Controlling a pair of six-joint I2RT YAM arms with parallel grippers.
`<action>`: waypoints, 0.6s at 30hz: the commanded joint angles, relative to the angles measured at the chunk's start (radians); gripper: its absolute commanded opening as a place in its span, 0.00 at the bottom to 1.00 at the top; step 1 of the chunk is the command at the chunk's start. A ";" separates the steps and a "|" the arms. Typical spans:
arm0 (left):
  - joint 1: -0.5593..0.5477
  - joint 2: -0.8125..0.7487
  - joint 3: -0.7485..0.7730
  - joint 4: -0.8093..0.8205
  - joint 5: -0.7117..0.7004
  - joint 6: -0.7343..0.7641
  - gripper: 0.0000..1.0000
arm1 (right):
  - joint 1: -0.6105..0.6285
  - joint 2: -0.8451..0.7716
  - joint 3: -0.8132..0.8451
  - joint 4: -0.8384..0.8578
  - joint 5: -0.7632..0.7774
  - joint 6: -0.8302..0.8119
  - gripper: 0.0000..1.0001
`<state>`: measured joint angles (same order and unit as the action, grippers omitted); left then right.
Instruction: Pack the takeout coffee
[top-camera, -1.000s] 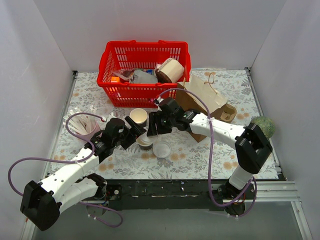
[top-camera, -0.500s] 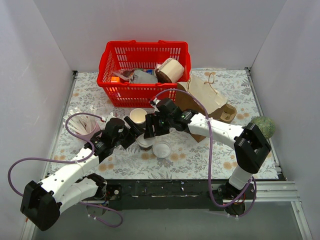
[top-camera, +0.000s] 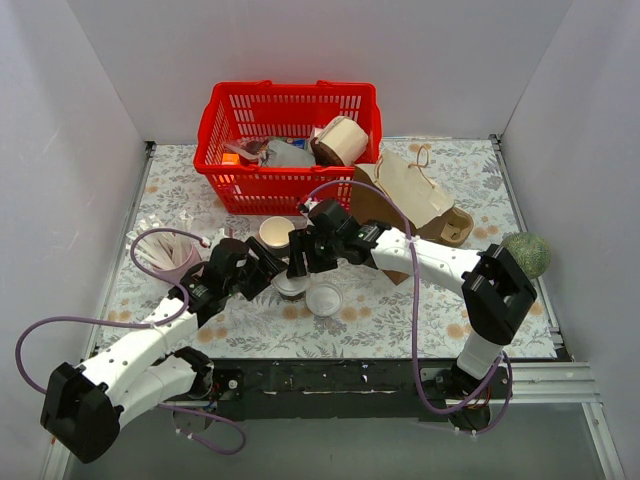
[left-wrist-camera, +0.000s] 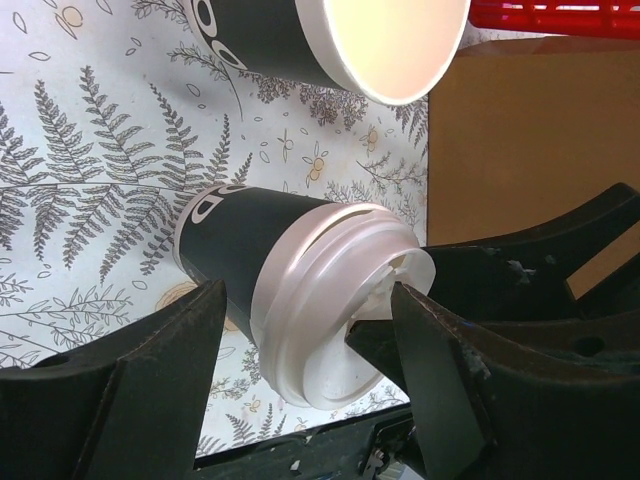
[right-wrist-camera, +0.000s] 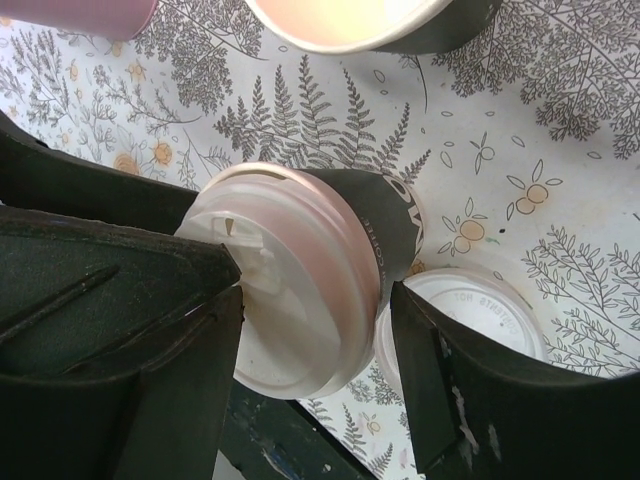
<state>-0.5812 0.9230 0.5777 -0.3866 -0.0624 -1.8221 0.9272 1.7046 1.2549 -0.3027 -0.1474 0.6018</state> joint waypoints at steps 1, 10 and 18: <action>0.000 -0.045 -0.003 -0.041 0.001 0.006 0.66 | 0.007 -0.003 0.020 0.034 0.089 -0.002 0.68; 0.001 -0.087 -0.021 -0.067 -0.005 0.046 0.66 | 0.007 0.009 0.015 0.033 0.069 0.030 0.67; 0.003 -0.007 -0.006 -0.126 -0.071 0.018 0.49 | 0.005 -0.023 -0.021 0.062 0.071 0.050 0.64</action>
<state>-0.5789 0.8948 0.5655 -0.4450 -0.0723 -1.8000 0.9325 1.7046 1.2522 -0.2726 -0.1059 0.6365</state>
